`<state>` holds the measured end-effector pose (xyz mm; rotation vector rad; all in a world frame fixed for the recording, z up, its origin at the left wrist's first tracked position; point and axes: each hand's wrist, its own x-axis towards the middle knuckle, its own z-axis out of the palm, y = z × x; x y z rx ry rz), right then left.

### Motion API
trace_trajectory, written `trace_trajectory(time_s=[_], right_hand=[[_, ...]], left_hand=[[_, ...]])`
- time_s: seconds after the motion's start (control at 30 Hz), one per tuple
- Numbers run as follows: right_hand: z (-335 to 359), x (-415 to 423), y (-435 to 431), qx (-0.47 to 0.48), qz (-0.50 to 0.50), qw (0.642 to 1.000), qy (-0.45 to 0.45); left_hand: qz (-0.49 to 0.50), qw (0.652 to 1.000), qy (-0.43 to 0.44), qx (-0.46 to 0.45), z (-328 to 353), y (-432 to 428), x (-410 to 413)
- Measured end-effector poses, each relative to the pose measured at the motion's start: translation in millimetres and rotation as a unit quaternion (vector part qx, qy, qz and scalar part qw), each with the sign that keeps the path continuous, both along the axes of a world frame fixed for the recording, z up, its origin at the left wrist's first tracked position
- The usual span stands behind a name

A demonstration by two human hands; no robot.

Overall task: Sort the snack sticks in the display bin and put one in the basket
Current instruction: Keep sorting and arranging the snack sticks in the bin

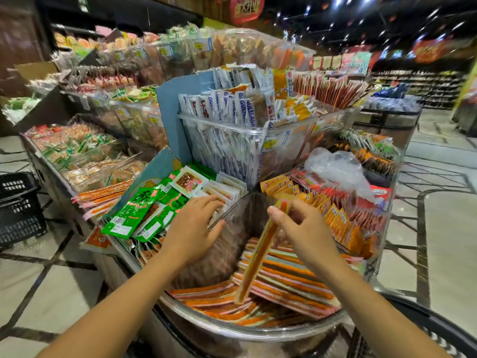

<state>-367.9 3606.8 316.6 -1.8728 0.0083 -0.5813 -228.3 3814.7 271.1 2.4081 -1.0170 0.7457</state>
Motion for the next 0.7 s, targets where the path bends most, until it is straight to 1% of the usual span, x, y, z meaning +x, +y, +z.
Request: trace_trajectory(time_s=[0.07,0.13,0.17,0.2,0.27,0.3,0.37,0.43,0.5,0.6,0.63,0.7], right_hand=[[7,-9,-9,-0.011,-0.018,1.000,0.007],[14,-16,-15,-0.002,-0.031,0.999,0.008],[18,-19,-17,-0.001,-0.039,0.999,0.009],[21,-22,-18,-0.003,-0.045,0.999,0.009],[26,-25,-21,0.007,-0.053,0.999,-0.005],[29,-26,-23,0.020,-0.054,0.998,-0.015],[32,-27,-25,0.051,-0.060,0.996,-0.031],[34,-28,-27,0.072,-0.077,0.994,-0.042],[34,-29,-28,0.094,-0.079,0.992,-0.039],[30,-31,-22,0.133,-0.059,0.989,-0.011],[26,-31,-18,0.128,-0.052,0.990,0.008],[13,-29,-13,0.077,-0.035,0.995,0.056]], left_hand=[[-0.010,0.999,-0.051,-0.009,2,0,-5],[-0.035,0.993,-0.109,-0.033,4,-4,-18],[-0.054,0.991,-0.114,-0.046,6,-8,-29],[-0.080,0.992,-0.081,-0.055,8,-14,-42],[-0.112,0.990,0.066,-0.052,7,-27,-69],[-0.121,0.982,0.141,-0.032,3,-31,-78],[-0.146,0.961,0.233,0.021,-8,-37,-86],[-0.164,0.950,0.261,0.047,-14,-37,-86],[-0.163,0.942,0.292,0.017,-14,-36,-84],[-0.187,0.906,0.379,-0.036,-11,-35,-87],[-0.194,0.898,0.393,-0.046,-9,-35,-88],[-0.200,0.892,0.402,-0.058,-9,-35,-89]])
